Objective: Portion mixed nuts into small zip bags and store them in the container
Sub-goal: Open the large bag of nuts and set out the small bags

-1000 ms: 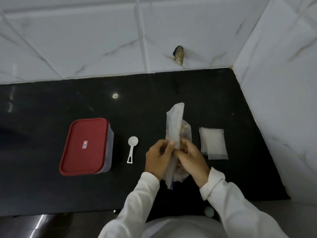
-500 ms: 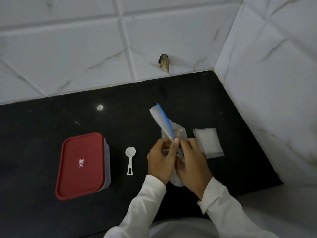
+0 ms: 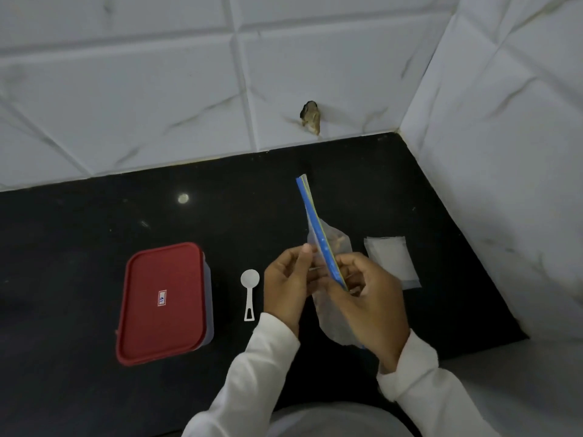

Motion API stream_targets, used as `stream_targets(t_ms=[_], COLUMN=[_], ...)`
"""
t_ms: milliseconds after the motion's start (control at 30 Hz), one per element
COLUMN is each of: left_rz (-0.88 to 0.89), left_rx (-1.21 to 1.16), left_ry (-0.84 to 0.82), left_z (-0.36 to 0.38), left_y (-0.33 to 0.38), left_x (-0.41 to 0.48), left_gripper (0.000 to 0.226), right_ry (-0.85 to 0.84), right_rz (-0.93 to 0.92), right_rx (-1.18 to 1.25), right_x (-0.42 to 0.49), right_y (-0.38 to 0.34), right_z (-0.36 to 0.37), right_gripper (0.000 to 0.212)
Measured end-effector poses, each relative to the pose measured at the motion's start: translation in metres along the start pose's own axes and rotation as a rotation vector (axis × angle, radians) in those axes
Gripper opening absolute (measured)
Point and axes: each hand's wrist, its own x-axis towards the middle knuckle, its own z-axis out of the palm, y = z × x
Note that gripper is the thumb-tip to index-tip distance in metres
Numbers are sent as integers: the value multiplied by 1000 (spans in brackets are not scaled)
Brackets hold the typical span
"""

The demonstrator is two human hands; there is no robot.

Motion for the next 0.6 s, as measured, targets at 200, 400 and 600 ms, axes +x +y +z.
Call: stream_targets(t_ms=[200,400,600], left_rz=[177,34,-37], left_rx=[159,-19,-58], left_ry=[9,-7,-50], left_z=[0,-5,-7], left_y=[9,7,9], left_x=[-4,-6,-7], left_gripper=[29,14,11], right_ry=[57,113,64], right_rz=[-20,-189,-140], right_rx=[-246,1,77], right_x=[-6,-10,-3], right_y=[-5,-15,-10], right_z=[25,5,-1], right_gripper=[61,9,5])
